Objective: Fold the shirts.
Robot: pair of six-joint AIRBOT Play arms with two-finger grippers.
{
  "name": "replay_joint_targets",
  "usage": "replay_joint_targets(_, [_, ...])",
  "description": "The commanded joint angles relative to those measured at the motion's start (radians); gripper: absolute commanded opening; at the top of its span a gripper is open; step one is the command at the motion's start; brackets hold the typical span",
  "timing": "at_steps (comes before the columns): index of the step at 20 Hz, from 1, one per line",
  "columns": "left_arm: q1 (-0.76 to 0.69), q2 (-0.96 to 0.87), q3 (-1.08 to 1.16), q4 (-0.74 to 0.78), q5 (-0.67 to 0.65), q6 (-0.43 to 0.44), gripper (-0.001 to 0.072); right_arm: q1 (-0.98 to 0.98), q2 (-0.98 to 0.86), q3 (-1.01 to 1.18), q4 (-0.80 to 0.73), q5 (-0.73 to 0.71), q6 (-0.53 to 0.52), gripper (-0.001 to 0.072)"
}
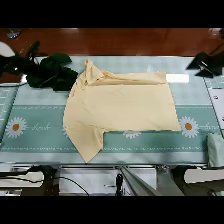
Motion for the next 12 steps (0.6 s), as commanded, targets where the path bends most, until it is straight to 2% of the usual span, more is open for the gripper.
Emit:
replay_joint_targets(1, [0.126,0.15,-0.292,0.174,-0.089,-0.013,0.0703,-0.134,0.178,-0.275,-0.048,-0.065,-0.032,0.062])
replay_joint_targets(3, [0.221,0.274,-0.497,0.143,0.014,0.009,0.0702,-0.183,0.32,-0.525,0.007,-0.232,-0.032,0.062])
replay_joint_targets(5, [0.353,0.391,-0.669,-0.017,0.109,0.05,0.0702,-0.191,0.441,-0.739,0.084,-0.309,-0.046,0.062])
replay_joint_targets(6, [0.417,0.433,-0.729,-0.121,0.129,0.09,0.0702,-0.19,0.495,-0.827,0.153,-0.304,-0.067,0.062])
replay_joint_targets(7, [0.476,0.464,-0.784,-0.225,0.122,0.169,0.0702,-0.19,0.544,-0.904,0.235,-0.301,-0.117,0.062])
replay_joint_targets(8, [0.516,0.48,-0.825,-0.278,0.103,0.204,0.0702,-0.19,0.591,-0.974,0.306,-0.305,-0.166,0.062])
replay_joint_targets(10, [0.535,0.481,-0.896,-0.306,0.072,0.254,0.0702,-0.19,0.661,-1.07,0.363,-0.308,-0.199,0.062])
replay_joint_targets(12, [0.502,0.475,-0.956,-0.321,0.113,0.256,0.0702,-0.19,0.695,-1.108,0.362,-0.302,-0.203,0.062])
